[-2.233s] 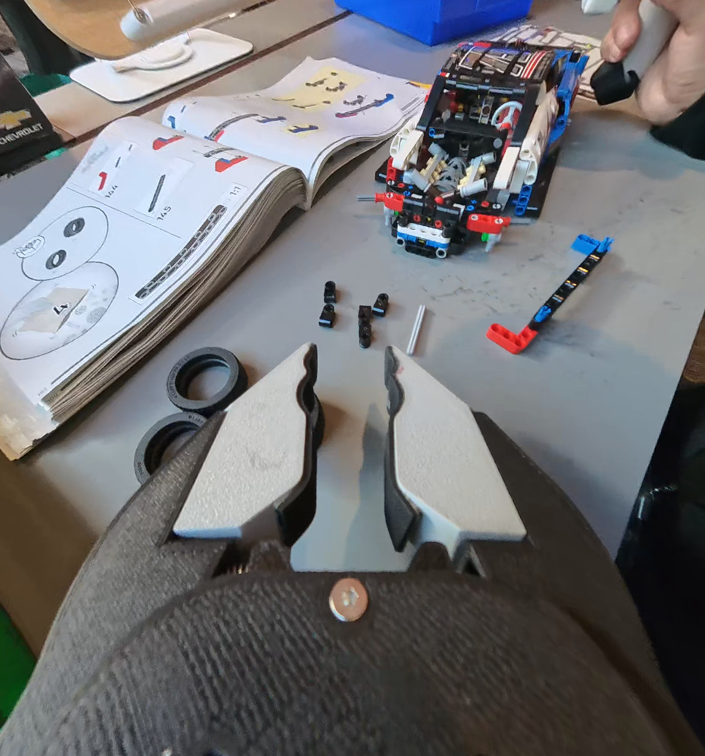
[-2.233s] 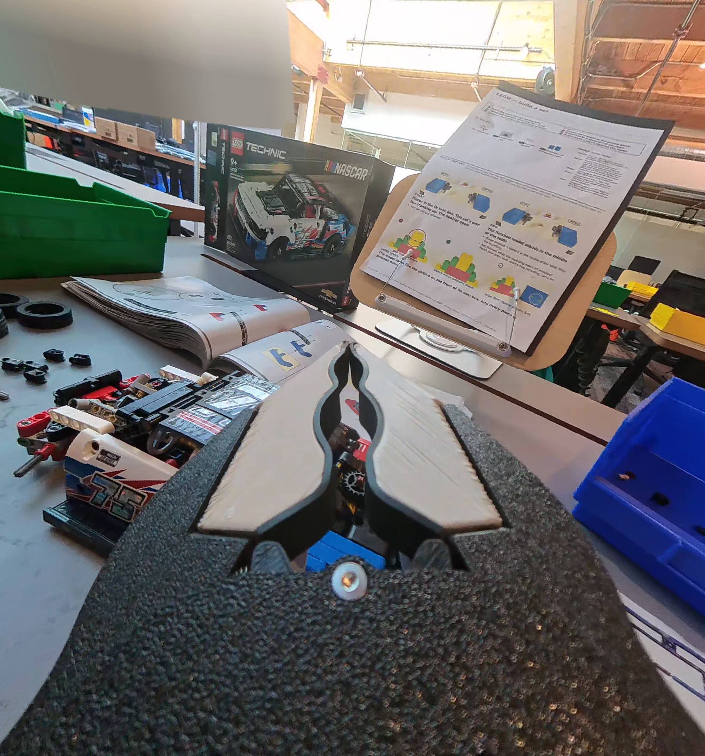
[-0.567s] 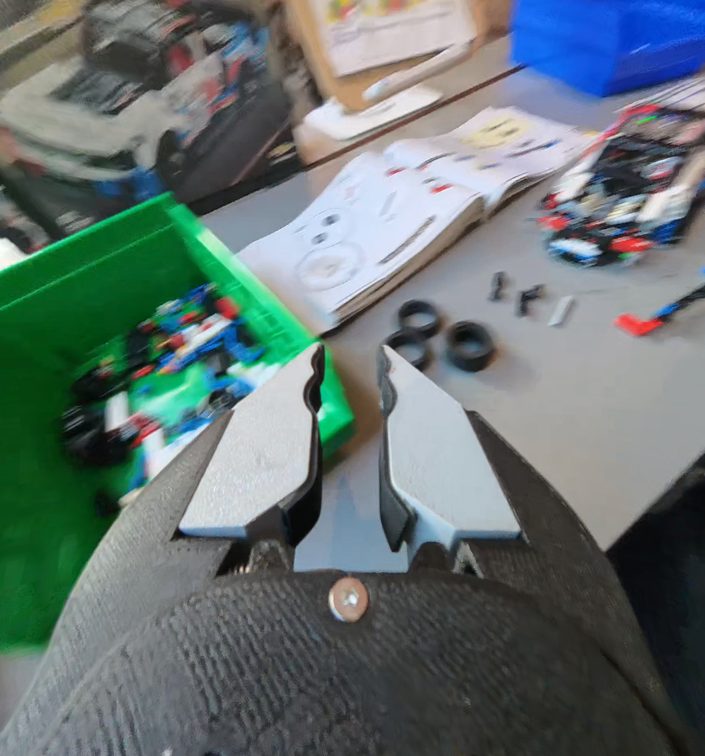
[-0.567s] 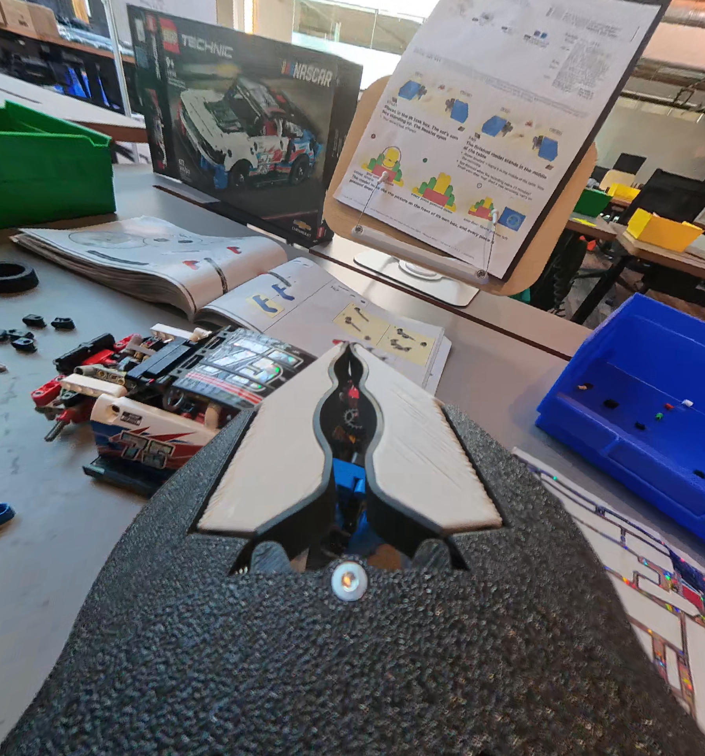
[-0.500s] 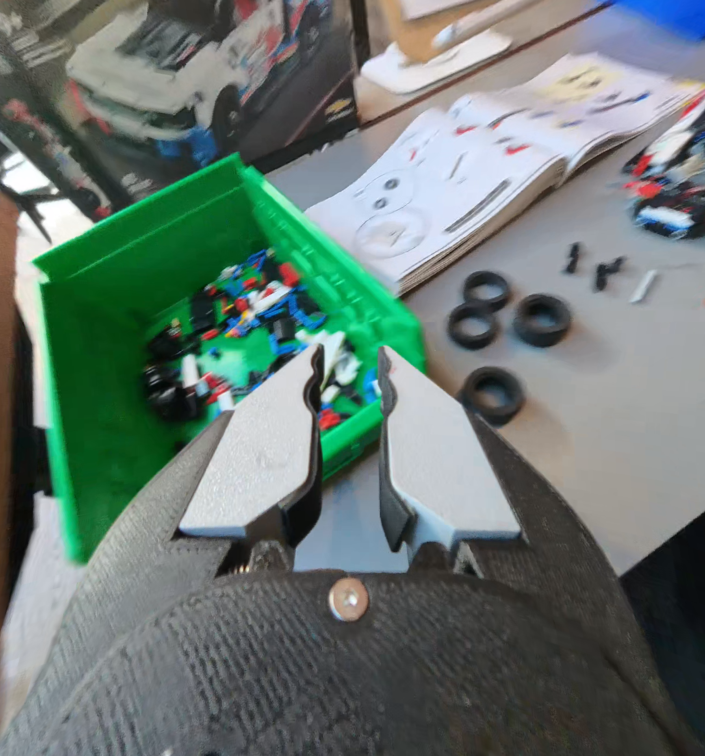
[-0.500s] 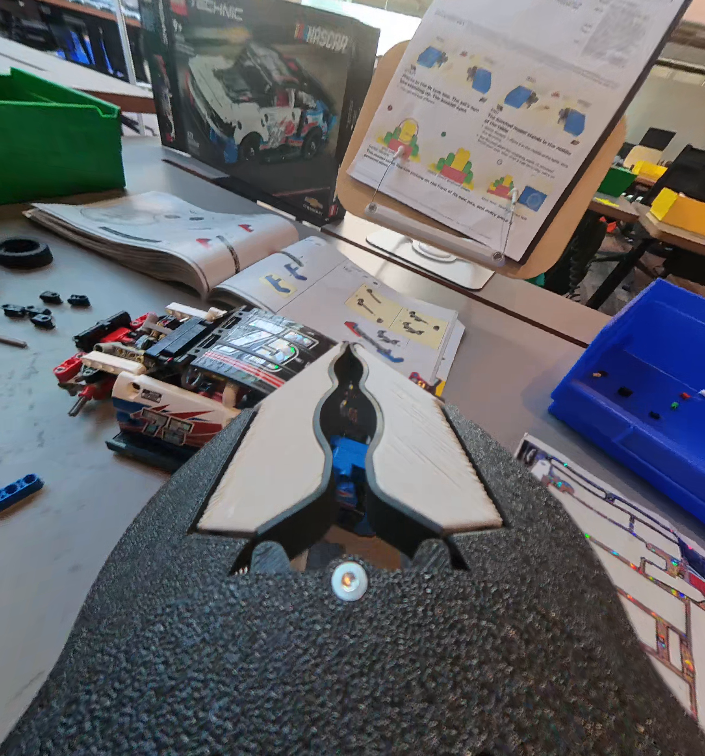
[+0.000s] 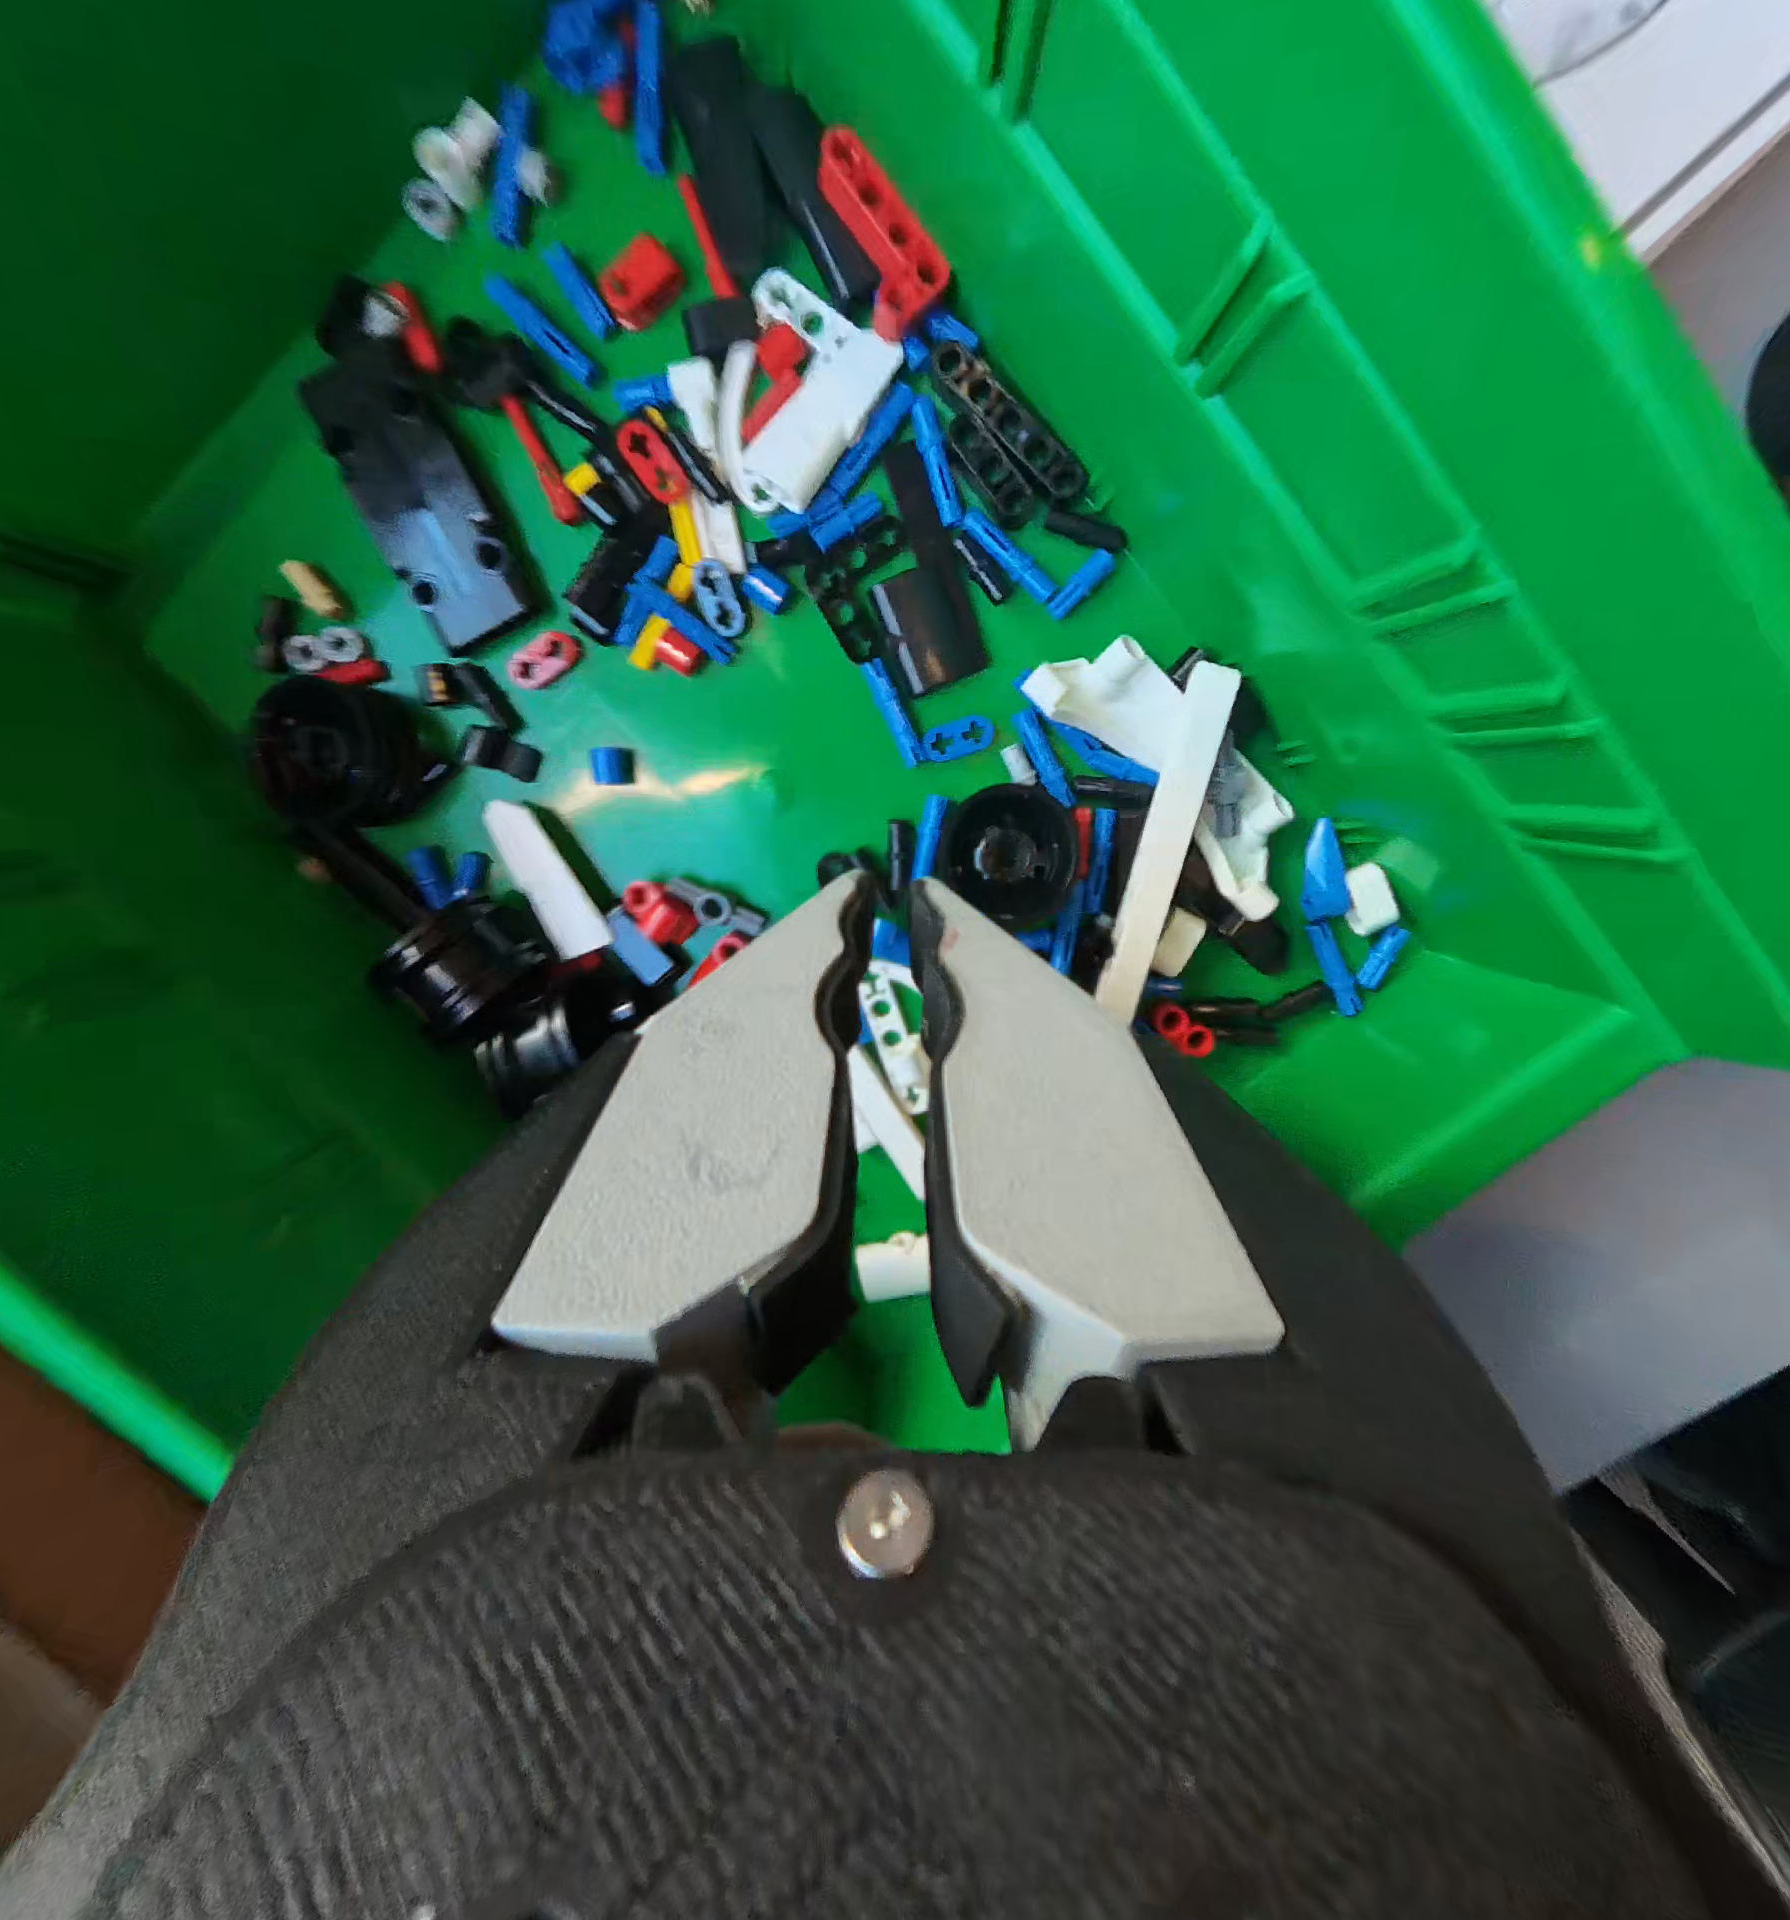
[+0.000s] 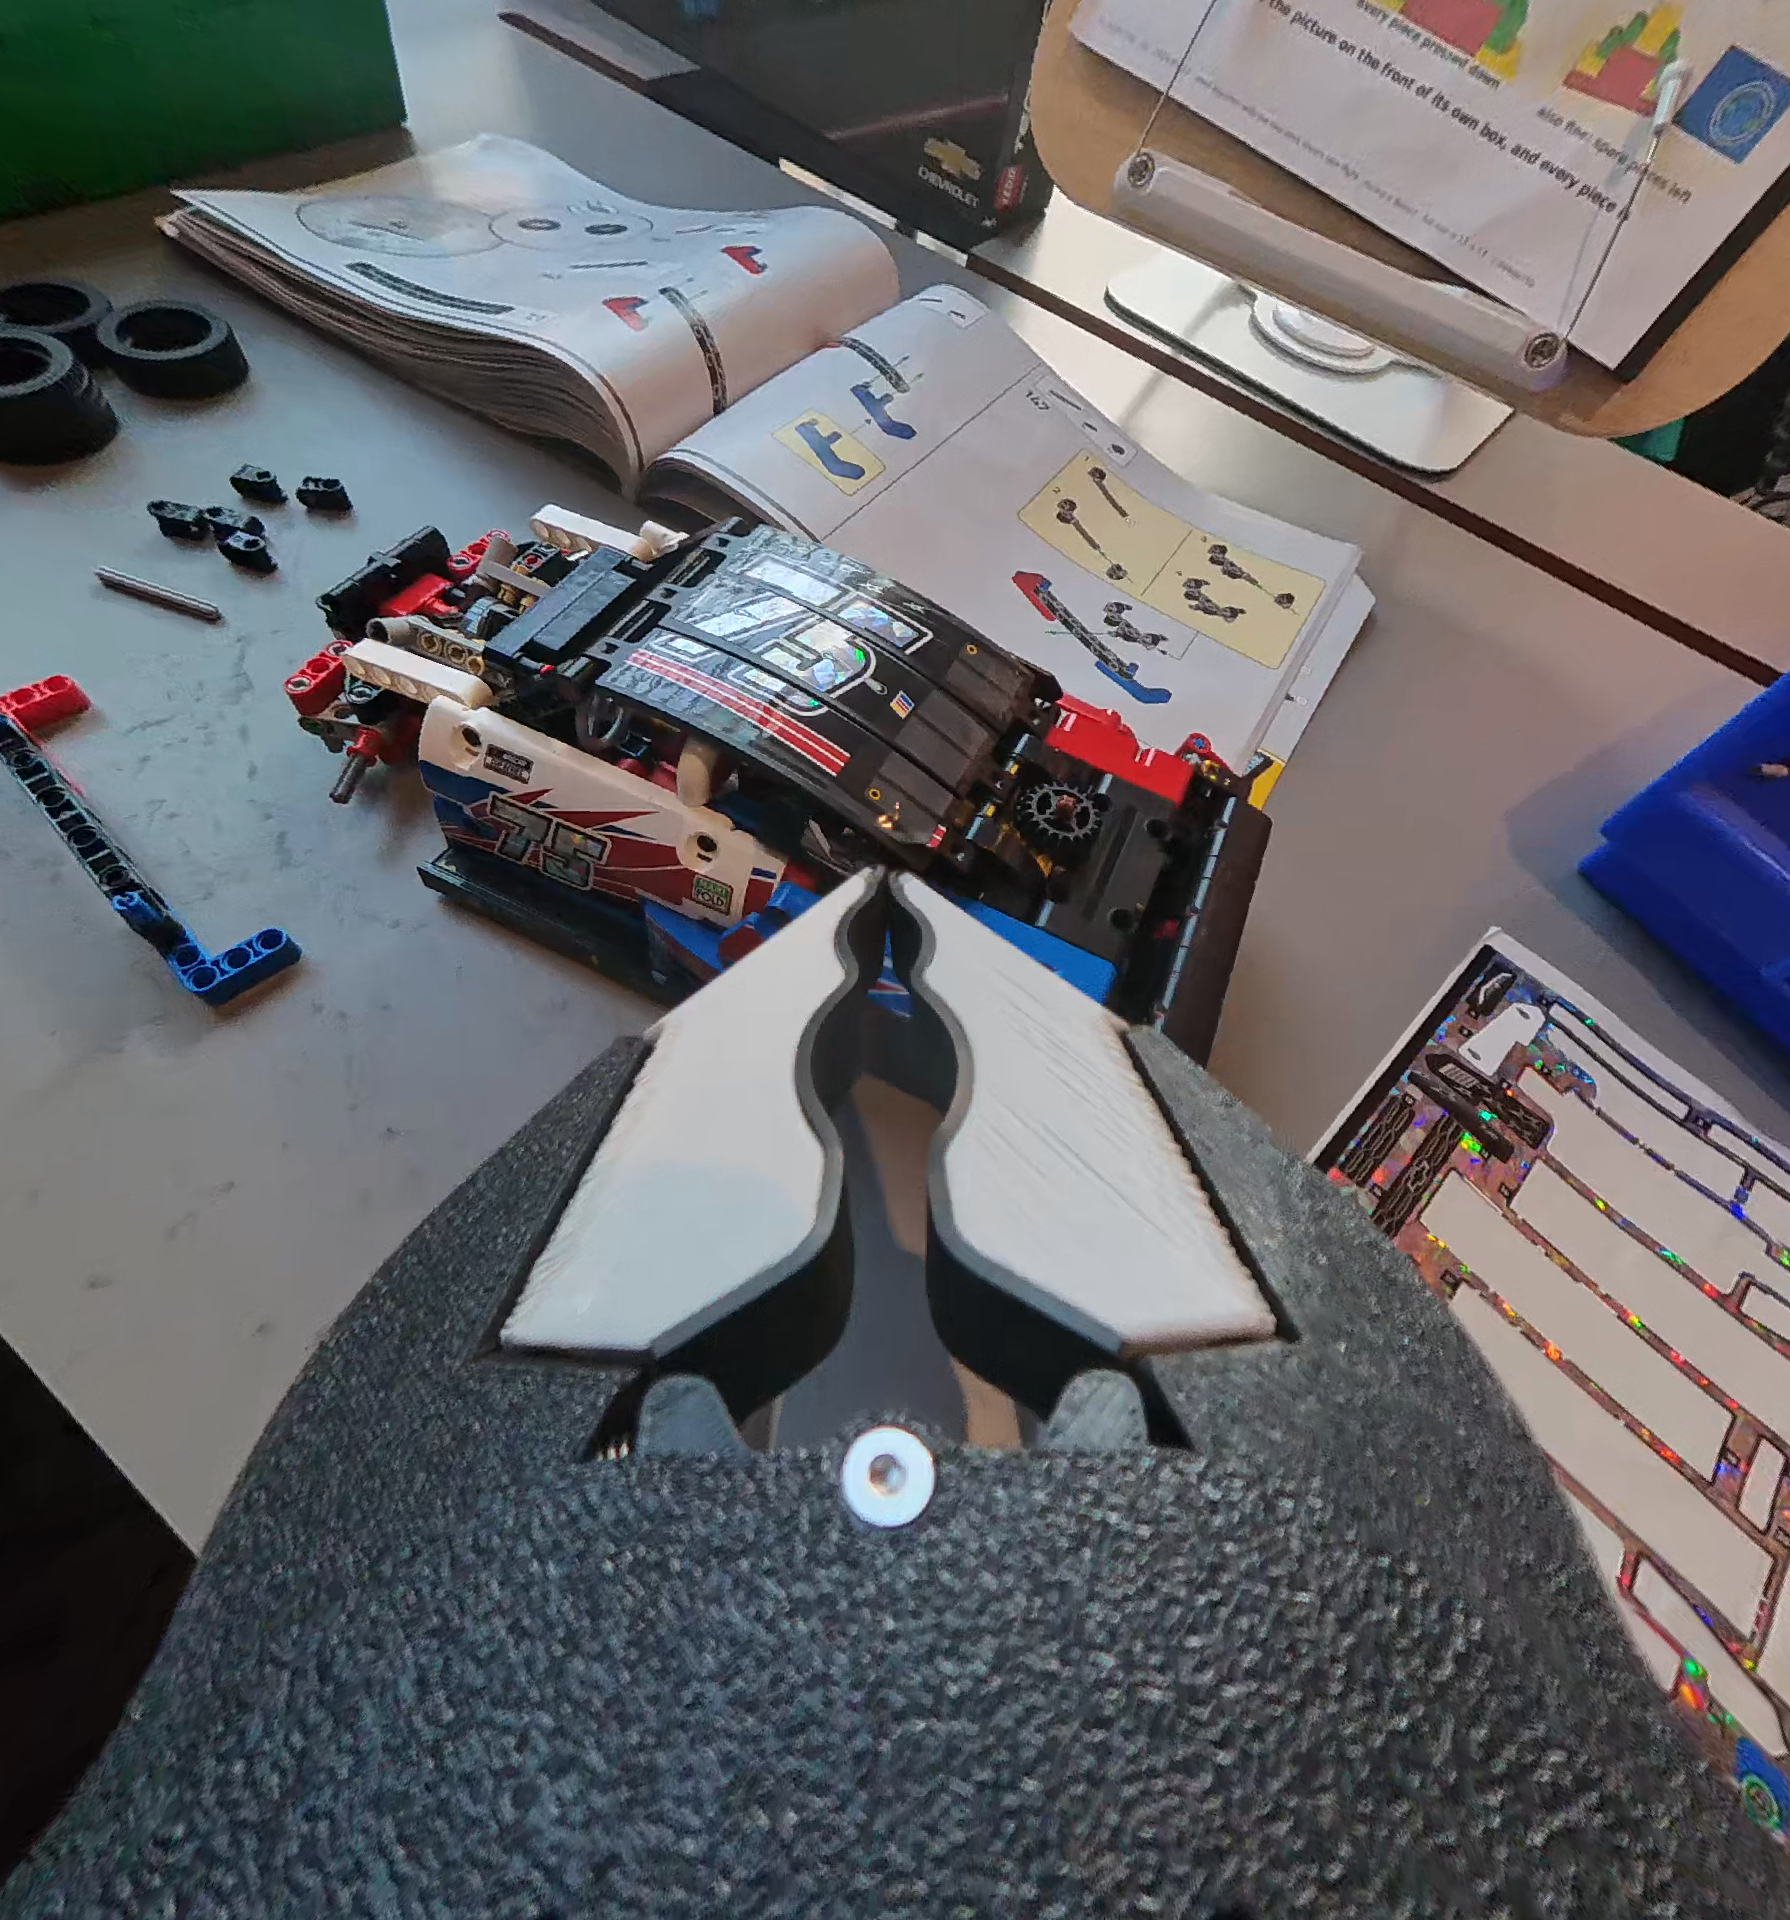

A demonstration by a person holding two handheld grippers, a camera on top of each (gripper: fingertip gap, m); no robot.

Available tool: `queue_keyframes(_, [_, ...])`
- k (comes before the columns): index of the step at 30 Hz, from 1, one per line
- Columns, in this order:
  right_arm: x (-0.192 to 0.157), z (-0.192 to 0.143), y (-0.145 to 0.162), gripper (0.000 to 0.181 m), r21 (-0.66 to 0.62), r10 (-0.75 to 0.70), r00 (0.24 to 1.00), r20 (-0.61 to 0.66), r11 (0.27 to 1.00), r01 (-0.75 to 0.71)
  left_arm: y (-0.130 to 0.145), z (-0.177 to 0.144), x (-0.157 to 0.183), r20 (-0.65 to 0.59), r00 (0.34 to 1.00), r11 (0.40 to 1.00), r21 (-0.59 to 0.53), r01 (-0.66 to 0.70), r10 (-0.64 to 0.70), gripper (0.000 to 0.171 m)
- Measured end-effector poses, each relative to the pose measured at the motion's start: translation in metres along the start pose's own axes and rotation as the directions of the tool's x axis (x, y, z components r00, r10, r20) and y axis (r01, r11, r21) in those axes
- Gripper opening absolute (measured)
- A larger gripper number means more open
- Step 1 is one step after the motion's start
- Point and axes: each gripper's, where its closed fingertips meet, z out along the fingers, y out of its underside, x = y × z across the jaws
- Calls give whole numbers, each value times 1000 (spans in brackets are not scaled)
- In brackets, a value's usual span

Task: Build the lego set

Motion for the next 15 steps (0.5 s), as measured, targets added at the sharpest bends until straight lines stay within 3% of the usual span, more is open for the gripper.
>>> queue_keyframes(6, [9, 1, 8, 0, 16, 26, 1000, -10, 1000, -26, 10, 27, -5, -21, 999, 992, -119, 47, -50, 4])
queue_keyframes(15, [14, 1, 11, 0, 55, 45, 999, 9, 997, -46, 10, 32, -3, -66, 993, 987, -132, 89, -98, 2])
